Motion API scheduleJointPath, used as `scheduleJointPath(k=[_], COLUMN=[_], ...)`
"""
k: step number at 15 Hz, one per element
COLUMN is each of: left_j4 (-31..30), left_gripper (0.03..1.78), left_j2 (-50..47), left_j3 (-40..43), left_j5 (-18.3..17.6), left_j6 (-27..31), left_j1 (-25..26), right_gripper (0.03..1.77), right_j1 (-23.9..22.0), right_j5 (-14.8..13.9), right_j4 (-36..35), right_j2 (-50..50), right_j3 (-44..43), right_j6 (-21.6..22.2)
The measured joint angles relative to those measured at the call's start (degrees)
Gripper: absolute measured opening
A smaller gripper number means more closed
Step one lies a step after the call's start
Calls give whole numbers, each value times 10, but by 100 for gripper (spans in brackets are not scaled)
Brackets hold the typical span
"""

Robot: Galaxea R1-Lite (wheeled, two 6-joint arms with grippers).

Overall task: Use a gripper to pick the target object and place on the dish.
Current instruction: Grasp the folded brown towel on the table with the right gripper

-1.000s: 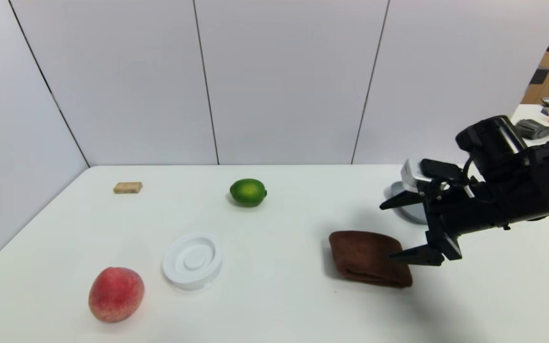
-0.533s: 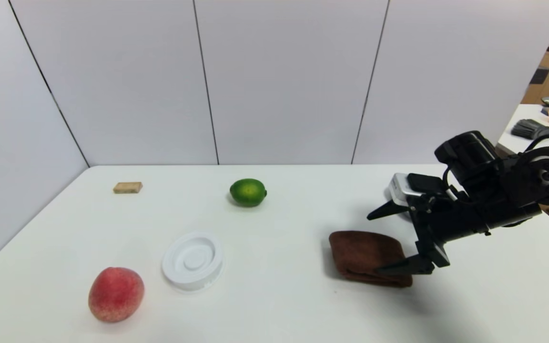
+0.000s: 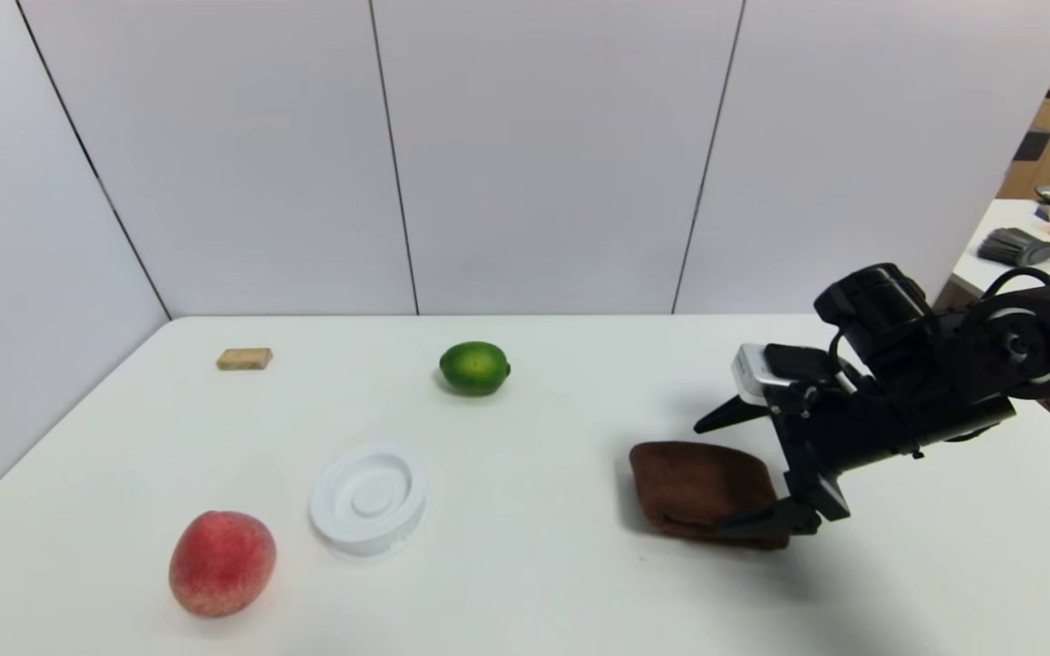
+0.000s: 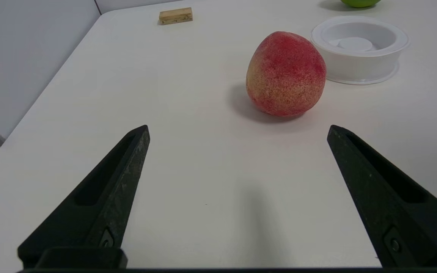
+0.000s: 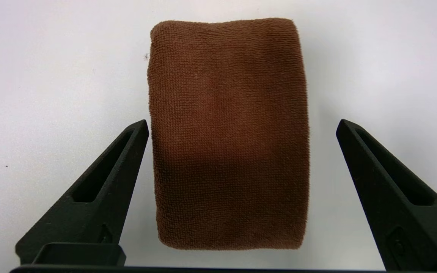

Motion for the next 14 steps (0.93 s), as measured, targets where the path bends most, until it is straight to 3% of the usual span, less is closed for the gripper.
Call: scheduleJointPath(k=[14], left_j4=[0], left_gripper=[169], left_j2=[0], left_j3=[0], left_j5=[0], left_j6=[0], left_j1=[0], right_gripper=[171], right_j1=[11], right_j5=[-3], right_j4=[-5], right_j2=[52], right_j3=[-4], right_j6=[-36])
